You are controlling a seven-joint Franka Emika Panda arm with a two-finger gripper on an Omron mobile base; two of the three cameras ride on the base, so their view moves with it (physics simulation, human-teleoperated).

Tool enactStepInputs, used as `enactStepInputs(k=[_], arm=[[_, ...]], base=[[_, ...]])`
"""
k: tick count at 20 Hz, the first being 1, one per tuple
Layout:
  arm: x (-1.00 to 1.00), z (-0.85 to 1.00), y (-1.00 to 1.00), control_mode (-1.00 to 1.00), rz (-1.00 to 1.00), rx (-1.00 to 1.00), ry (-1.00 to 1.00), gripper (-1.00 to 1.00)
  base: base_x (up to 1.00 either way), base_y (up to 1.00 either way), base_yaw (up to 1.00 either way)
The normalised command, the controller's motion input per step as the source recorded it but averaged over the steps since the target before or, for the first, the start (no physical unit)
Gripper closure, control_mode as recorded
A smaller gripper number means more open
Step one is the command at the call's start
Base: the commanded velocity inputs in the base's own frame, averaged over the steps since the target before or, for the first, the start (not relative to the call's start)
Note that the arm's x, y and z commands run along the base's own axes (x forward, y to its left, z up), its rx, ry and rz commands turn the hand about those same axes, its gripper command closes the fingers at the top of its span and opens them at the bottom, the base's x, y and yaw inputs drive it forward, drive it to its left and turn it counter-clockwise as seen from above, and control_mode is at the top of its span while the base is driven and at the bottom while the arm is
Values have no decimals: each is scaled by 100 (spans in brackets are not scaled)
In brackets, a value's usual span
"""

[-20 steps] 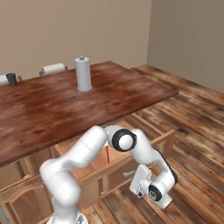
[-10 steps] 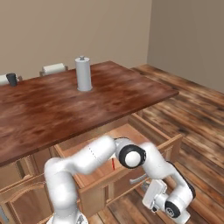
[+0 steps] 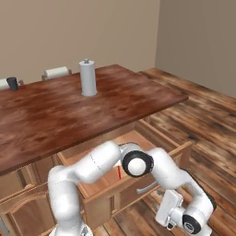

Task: Take a straw from the drawer in front and place it inside the glass cup on the dining counter.

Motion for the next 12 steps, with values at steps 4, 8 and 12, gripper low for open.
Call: enactStepInputs(k=[4,8,12], arm=[[-83,100,40,-100,14,-38,0,-100],[-61,100,76,-100,25,-56,0,-100],[-2,100,78,-100,22,-56,0,-100]], base=[[0,0,0],[0,0,0],[0,0,0]])
